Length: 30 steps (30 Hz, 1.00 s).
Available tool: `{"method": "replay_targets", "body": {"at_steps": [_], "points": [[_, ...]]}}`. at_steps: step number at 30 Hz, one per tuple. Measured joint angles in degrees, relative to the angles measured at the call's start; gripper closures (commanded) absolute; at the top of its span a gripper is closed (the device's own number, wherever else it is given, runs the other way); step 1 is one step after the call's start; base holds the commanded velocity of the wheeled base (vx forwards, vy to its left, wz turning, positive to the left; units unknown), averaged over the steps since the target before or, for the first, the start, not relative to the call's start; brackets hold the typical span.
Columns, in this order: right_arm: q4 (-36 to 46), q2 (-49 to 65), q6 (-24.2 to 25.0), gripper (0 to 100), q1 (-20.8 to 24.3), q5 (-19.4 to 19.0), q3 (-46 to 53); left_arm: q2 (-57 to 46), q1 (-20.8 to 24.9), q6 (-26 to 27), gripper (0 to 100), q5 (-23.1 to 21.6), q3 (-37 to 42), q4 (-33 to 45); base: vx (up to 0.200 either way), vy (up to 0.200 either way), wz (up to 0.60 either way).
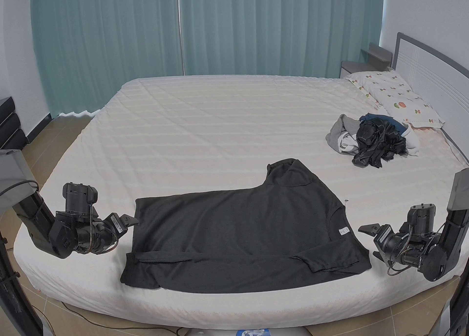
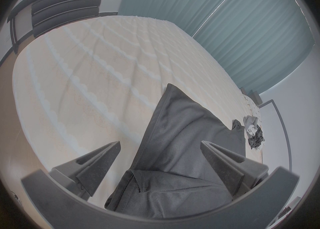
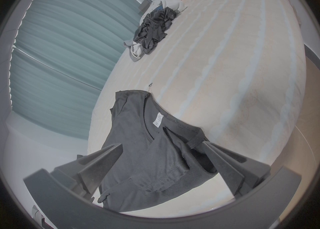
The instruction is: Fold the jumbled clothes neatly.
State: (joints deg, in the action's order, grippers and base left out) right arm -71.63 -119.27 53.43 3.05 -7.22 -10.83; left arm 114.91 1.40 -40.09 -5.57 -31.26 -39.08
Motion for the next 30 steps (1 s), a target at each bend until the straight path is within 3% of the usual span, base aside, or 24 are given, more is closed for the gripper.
{"method": "replay_targets", "body": {"at_steps": [6, 12, 15, 30], "points": [[-3.0, -0.6, -0.1, 0, 0.8, 0.1, 1.8, 0.0, 0.1, 0.2, 0, 0.3, -0.3, -0.2, 0.000, 0.000, 0.00], [-3.0, -0.8, -0.1, 0, 1.9, 0.1, 2.4, 0.0, 0.6, 0.2, 0, 0.4, -0.1, -0.2, 0.200, -0.200, 0.00], [-3.1, -0.8, -0.1, 0, 2.2, 0.1, 2.6, 0.0, 0.7, 0.4, 0, 0.5, 0.1, -0.2, 0.200, 0.000, 0.00], [-3.1, -0.9, -0.1, 0, 2.5, 0.1, 2.7, 0.7, 0.1, 0.0, 0, 0.0, -1.3, -0.2, 0.000, 0.000, 0.00]]}}
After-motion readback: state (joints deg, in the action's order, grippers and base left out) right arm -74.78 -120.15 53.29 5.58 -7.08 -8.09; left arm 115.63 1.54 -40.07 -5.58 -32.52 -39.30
